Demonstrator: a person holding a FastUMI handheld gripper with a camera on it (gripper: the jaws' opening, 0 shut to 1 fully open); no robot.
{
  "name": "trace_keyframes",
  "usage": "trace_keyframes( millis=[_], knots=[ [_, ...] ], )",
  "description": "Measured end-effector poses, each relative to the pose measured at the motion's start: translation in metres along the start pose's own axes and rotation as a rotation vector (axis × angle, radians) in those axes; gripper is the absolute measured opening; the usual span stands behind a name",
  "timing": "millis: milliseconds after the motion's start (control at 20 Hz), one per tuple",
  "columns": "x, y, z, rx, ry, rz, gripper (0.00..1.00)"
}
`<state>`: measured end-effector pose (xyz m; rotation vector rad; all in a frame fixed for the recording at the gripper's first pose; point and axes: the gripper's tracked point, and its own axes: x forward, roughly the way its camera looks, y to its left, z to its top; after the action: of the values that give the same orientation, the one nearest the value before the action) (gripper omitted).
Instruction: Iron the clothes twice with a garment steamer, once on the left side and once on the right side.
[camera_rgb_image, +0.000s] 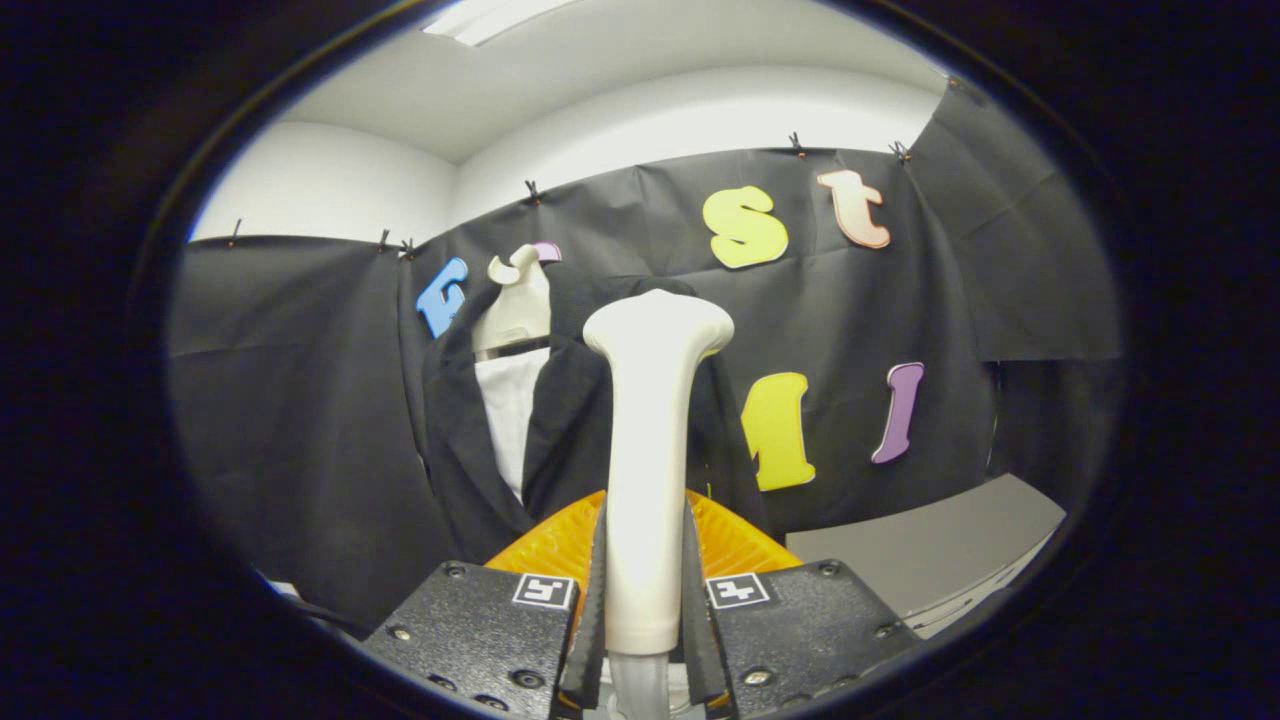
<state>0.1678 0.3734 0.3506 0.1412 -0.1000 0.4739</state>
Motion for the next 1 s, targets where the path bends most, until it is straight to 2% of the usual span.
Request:
trace_keyframes(
  millis=[150,350,550,1000],
  knots=[
    [0.008,0.018,-0.004,-0.016,0.012,0.018,0.35],
    [0.01,0.016,-0.014,-0.028,0.042,0.025,0.35],
    [0.013,0.033,-0.04,-0.04,0.082,0.032,0.35],
    [0.003,0.023,-0.088,-0.059,0.169,0.01,0.35]
  ],
)
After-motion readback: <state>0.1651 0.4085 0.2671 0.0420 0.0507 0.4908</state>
